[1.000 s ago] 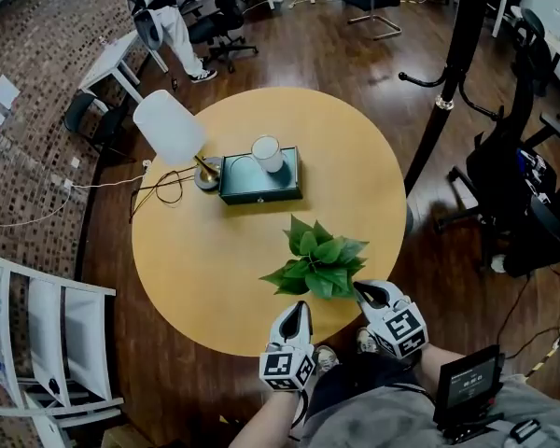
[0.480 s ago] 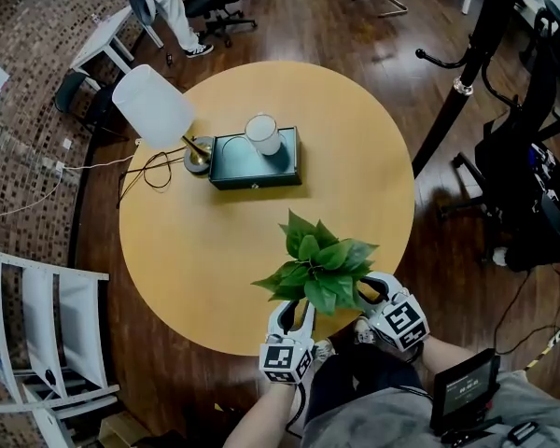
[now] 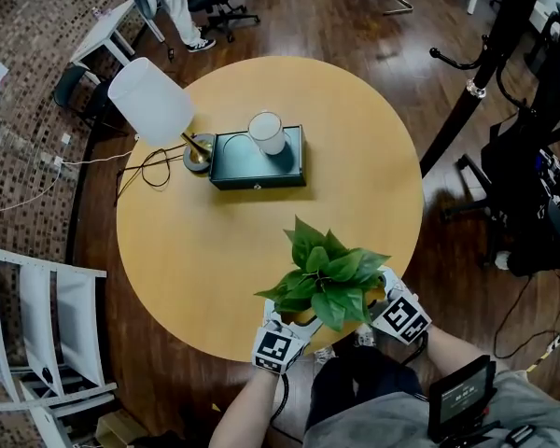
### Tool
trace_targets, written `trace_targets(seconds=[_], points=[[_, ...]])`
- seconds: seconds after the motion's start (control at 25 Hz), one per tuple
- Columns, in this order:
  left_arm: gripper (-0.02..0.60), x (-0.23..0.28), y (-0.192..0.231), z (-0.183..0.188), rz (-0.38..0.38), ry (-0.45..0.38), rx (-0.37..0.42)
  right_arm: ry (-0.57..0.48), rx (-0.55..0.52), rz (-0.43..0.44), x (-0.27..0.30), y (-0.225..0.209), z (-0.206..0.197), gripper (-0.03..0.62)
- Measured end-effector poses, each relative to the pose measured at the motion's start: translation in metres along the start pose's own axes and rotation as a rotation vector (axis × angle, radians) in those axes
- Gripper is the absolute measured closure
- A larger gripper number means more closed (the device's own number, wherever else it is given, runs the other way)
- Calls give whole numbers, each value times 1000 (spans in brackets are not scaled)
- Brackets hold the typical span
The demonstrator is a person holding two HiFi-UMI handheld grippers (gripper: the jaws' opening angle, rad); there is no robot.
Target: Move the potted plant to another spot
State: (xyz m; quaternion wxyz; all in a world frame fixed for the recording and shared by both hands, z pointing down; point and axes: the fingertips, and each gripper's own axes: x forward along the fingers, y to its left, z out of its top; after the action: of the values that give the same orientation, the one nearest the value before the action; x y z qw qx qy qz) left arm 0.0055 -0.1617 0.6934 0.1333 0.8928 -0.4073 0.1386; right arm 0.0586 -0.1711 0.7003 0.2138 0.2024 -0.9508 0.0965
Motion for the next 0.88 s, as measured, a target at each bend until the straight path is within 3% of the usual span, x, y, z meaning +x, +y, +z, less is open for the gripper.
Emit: trace_targets(seconds=[0.44,0.56,0.88], points=[[142,18,9,2,-203,47,169,54,-132,112,24,-4,1,195],[198,21,9,5,-212,45,189,54,-162,114,27,-4,3,244],[202,22,13,16,-190,30,172,50,-156,121,27,-9,12,250]])
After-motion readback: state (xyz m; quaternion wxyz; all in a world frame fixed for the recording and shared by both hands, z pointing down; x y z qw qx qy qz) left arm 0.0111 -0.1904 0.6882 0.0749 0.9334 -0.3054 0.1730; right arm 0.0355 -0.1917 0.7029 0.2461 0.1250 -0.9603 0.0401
